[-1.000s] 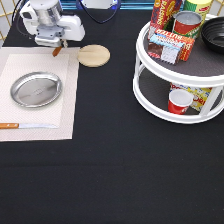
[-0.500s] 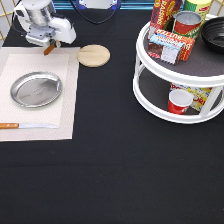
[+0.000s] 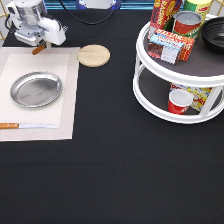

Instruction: Arrange plate and fork

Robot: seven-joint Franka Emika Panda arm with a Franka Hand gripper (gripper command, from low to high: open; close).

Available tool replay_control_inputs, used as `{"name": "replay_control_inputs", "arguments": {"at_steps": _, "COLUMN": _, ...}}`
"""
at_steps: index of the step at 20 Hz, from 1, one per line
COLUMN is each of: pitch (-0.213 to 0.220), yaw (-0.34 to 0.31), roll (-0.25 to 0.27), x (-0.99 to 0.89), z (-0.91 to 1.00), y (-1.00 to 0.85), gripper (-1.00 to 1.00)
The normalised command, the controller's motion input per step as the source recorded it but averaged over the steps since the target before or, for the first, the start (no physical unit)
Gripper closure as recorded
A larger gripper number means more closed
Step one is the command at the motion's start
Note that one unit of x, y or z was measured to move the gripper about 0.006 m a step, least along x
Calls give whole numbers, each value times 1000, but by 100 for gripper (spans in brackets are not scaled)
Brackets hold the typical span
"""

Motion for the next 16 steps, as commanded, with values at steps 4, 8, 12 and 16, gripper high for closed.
{"name": "replay_control_inputs", "arguments": {"at_steps": 4, "pitch": -147, "yaw": -327, "roll": 0, "x": 45, "z": -13, "y": -6, "gripper": 100}}
{"name": "replay_control_inputs", "arguments": {"at_steps": 8, "pitch": -138, "yaw": -340, "roll": 0, "x": 7, "z": -24, "y": -1, "gripper": 100}}
{"name": "replay_control_inputs", "arguments": {"at_steps": 12, "pitch": -73, "yaw": -347, "roll": 0, "x": 12, "z": -41, "y": 0, "gripper": 100}}
{"name": "replay_control_inputs", "arguments": {"at_steps": 16, "pitch": -6, "yaw": -333, "roll": 0, "x": 71, "z": -164, "y": 0, "gripper": 100}}
